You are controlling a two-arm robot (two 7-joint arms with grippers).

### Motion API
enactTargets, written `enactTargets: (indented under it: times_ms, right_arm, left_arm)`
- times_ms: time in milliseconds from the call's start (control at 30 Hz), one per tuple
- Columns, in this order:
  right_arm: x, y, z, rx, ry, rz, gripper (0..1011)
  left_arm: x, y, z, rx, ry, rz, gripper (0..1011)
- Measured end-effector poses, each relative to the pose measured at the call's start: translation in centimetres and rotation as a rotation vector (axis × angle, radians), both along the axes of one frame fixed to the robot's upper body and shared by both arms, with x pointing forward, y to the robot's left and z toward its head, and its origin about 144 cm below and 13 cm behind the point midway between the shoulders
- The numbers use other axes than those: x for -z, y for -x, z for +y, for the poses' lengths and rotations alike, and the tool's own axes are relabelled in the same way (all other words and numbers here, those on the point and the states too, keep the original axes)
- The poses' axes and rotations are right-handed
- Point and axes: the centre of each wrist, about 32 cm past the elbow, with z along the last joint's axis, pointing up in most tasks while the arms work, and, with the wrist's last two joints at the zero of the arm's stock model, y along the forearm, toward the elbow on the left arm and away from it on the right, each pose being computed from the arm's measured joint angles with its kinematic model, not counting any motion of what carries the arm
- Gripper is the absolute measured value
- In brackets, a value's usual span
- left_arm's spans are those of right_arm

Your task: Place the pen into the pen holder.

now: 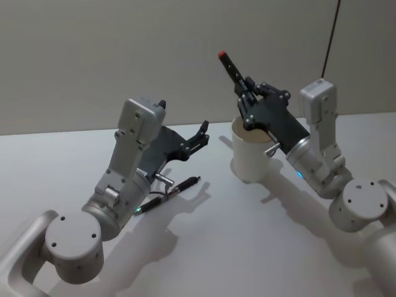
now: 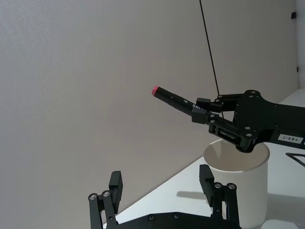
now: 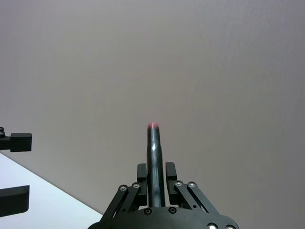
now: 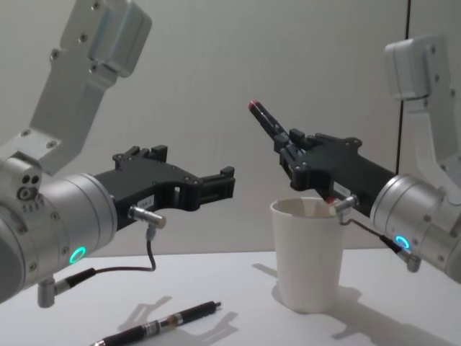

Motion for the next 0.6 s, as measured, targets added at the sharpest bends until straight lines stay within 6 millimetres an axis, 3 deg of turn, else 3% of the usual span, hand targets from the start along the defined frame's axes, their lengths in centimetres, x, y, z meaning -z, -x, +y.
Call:
enactTargets:
  times_ms: [167,600]
  right_arm:
    - [0.11,-0.06,0.16,0.000,0.000,0.002,308]
    - [0.29,-0.14,0.39,-0.001,0.001,0.005,727]
  left_arm:
    - [0.00,0.00,0.00,0.000,0.000,0.000,1001]
    - [0.00,0.00,0.00,0.000,0.000,0.000,1001]
